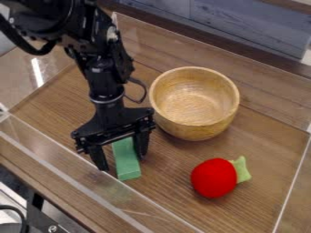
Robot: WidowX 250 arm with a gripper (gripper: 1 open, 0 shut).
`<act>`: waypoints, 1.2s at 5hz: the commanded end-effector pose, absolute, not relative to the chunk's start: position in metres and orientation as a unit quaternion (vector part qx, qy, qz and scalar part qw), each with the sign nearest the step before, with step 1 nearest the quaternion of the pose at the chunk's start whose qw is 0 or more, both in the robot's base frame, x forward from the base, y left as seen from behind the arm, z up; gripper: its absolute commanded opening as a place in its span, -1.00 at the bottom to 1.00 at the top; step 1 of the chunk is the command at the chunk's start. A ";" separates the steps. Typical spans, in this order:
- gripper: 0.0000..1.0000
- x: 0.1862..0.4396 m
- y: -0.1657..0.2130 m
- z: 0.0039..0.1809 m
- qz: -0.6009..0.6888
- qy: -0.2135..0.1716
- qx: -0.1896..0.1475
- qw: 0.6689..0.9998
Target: Put the green block in the brown bowl
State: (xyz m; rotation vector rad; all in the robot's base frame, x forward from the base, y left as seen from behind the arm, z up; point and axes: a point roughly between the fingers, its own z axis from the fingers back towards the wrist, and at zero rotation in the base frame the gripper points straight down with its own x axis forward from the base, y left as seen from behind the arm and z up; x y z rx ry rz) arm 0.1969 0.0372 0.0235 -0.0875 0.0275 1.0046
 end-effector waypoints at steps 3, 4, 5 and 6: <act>1.00 0.215 0.033 0.043 0.466 -0.020 -0.044 0.883; 1.00 0.208 0.042 0.044 0.463 -0.027 -0.043 0.885; 1.00 0.201 0.051 0.042 0.468 -0.031 -0.040 0.882; 1.00 0.202 0.058 0.027 0.484 -0.033 -0.037 0.873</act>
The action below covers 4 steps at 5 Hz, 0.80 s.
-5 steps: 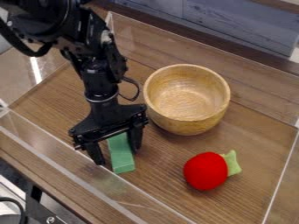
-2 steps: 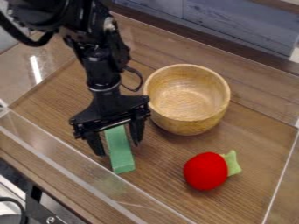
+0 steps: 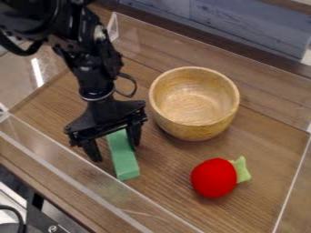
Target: Put the green block in the brown bowl
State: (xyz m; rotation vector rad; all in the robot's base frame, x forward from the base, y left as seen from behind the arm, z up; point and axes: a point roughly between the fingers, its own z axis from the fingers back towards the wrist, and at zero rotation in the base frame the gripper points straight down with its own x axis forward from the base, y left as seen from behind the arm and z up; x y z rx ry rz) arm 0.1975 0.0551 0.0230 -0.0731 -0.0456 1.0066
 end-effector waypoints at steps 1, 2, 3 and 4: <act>1.00 0.202 0.064 0.023 0.496 -0.035 -0.030 0.867; 1.00 0.205 0.062 0.024 0.465 -0.034 -0.025 0.885; -1.00 0.214 0.058 0.027 0.443 -0.034 -0.025 0.895; -1.00 0.214 0.053 0.032 0.426 -0.035 -0.033 0.904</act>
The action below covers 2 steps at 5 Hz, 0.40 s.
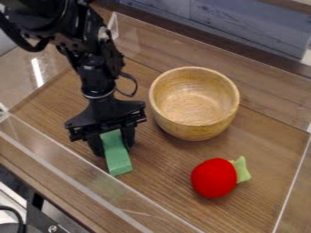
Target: Put the green block in the brown bowl
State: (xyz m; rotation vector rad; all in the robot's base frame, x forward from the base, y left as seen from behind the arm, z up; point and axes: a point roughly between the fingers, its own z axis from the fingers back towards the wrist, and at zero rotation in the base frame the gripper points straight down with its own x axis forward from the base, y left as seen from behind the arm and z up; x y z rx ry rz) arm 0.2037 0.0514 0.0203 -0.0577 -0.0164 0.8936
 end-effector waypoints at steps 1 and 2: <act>-1.00 0.217 0.046 0.043 0.408 -0.035 -0.045 0.911; -1.00 0.220 0.037 0.068 0.379 -0.036 -0.062 0.923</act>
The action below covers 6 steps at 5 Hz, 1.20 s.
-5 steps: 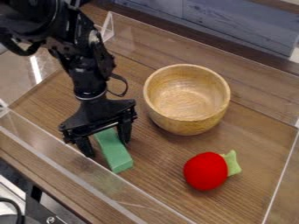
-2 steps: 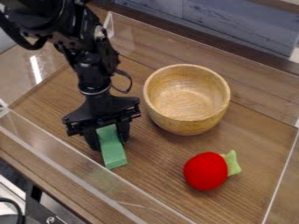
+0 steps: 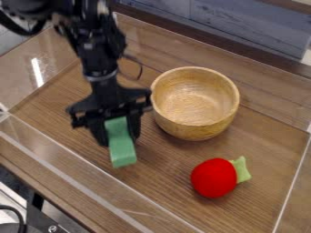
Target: Put the green block in the brown bowl
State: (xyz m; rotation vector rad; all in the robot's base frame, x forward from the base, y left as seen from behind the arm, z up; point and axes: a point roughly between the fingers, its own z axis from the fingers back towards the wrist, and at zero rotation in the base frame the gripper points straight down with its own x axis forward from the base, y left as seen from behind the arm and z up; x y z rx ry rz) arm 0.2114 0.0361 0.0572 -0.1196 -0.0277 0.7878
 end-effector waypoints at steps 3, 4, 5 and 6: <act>-1.00 0.272 -0.023 0.100 0.276 -0.029 -0.100 0.955; -1.00 0.291 -0.047 0.092 0.271 -0.028 -0.101 0.957; -1.00 0.306 -0.042 0.096 0.311 -0.036 -0.101 0.944; -1.00 0.315 -0.035 0.100 0.341 -0.040 -0.097 0.934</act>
